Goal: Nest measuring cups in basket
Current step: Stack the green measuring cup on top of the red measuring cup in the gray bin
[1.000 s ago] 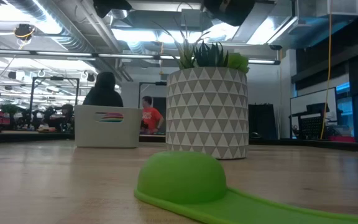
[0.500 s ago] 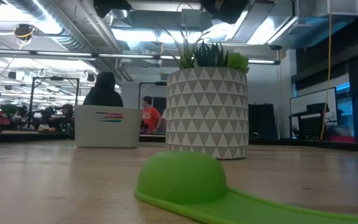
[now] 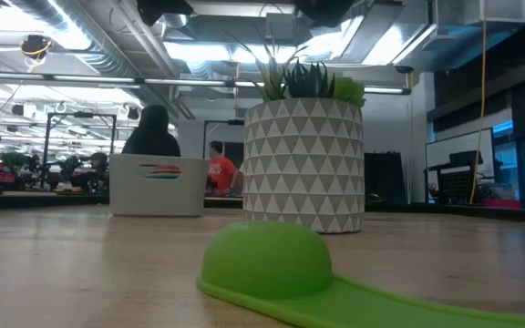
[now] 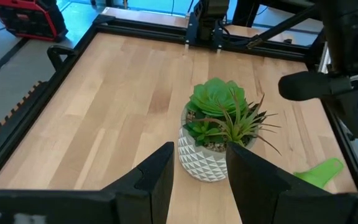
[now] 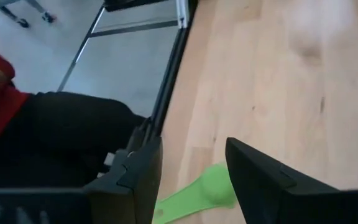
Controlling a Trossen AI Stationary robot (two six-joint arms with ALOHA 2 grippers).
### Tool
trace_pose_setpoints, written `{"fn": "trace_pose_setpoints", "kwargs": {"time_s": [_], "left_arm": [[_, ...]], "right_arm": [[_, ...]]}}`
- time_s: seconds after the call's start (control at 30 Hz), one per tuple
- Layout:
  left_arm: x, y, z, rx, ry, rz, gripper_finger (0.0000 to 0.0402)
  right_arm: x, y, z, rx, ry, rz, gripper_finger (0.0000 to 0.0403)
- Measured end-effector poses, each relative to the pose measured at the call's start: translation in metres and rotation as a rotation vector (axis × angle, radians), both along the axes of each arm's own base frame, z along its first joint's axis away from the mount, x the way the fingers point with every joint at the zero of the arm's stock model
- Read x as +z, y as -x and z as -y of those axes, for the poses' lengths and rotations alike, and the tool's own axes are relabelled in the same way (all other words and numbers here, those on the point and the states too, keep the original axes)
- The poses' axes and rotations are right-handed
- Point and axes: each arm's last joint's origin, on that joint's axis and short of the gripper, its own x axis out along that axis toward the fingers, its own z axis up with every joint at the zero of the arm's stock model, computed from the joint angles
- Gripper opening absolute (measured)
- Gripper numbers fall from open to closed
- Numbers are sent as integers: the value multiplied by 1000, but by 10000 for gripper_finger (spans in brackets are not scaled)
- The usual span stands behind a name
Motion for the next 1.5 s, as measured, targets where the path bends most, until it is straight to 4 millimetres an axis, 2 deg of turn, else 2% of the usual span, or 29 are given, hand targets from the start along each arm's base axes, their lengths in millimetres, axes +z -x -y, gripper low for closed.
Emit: {"fn": "trace_pose_setpoints", "kwargs": {"time_s": [0.23, 0.5, 0.6, 0.73, 0.83, 1.33, 1.5], "left_arm": [[0, 0, 0, 0, 0, 0, 139], [0, 0, 0, 0, 0, 0, 139], [0, 0, 0, 0, 0, 0, 139], [0, 0, 0, 0, 0, 0, 139], [0, 0, 0, 0, 0, 0, 139], [0, 0, 0, 0, 0, 0, 139], [0, 0, 0, 0, 0, 0, 139]], "right_arm": [[-2, 2, 0, -88, -71, -82, 181], [-4, 5, -4, -140, 53, -33, 190], [-4, 5, -4, -168, 30, -51, 220], [-6, 6, -3, -184, 35, -68, 279], [-5, 5, -3, -208, 23, -63, 304], [5, -1, -5, -209, -43, 36, 304], [3, 2, -16, -168, -111, 3, 304]]}}
